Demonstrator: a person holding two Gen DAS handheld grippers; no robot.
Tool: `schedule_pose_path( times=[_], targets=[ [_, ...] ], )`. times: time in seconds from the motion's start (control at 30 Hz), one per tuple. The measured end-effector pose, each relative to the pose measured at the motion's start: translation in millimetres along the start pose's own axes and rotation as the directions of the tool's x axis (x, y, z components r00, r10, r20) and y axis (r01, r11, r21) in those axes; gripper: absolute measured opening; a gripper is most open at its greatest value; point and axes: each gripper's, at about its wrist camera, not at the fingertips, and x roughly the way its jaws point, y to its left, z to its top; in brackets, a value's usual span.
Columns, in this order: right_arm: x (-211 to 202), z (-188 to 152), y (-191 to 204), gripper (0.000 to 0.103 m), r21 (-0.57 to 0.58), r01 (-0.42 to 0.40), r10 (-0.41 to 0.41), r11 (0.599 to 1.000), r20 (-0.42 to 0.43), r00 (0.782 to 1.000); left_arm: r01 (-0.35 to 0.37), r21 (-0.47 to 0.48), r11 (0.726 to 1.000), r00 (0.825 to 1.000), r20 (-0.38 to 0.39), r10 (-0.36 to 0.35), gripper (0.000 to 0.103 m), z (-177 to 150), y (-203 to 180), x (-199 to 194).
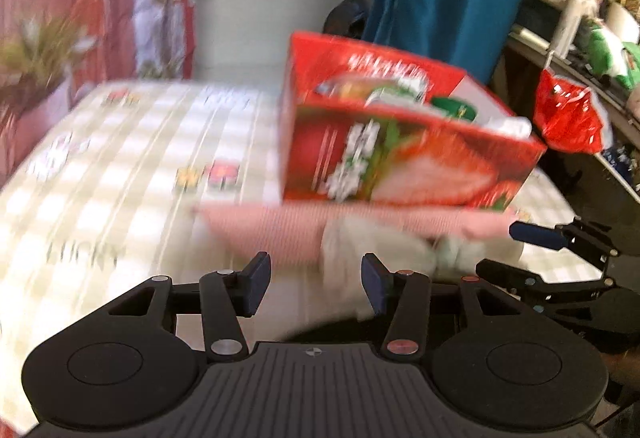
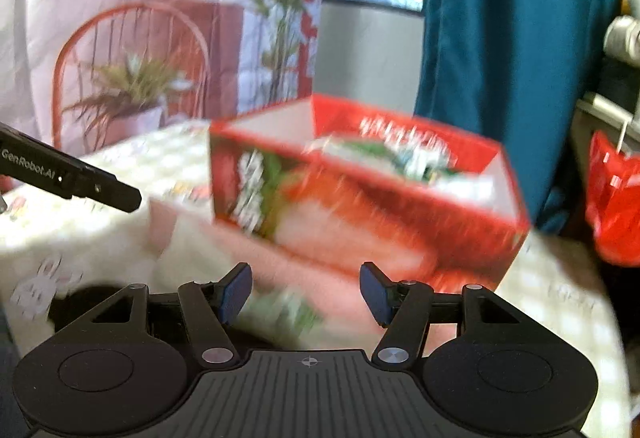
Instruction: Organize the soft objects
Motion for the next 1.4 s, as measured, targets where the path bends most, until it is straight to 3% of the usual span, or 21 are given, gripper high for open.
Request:
schedule_pose_path(
  times=[0.17, 0.4, 0.77, 1.13, 1.4],
  targets=[
    [10.5, -31.5, 14.1, 0.054, -0.015, -0.039, 0.038, 0.999, -0.088, 0.995, -0.023, -0.005, 1.000, 0.998, -0.062, 0.022, 0.052, -26.3, 0.0, 5.8],
    [20.7, -55.1, 15.8, 0.054, -0.006, -0.037, 0.036, 0.999, -0.178, 0.983, -0.030, -0.003, 1.000, 0.995, -0.094, 0.029, 0.052, -33.1, 3.1, 11.9],
    [18.2, -63.3, -5.8, 0.054, 0.069, 0.019, -0.005, 0.997, -0.200, 0.980, -0.026, 0.009, 1.000, 0.991, -0.129, 0.027, 0.053, -40.4, -3.8, 18.5],
    [16.9, -68.1, -11.1, 0.054, 0.150, 0.022, 0.007, 0.988, -0.192, 0.981, -0.014, 0.019, 1.000, 0.987, -0.160, 0.017, 0.053, -42.7, -3.8, 26.8],
    [17.6, -73.1, -9.8, 0.066, 0.178, 0.008, 0.024, 0.984, -0.172, 0.985, 0.000, 0.021, 1.000, 0.986, -0.164, 0.004, 0.052, -45.5, -4.8, 30.2]
  ],
)
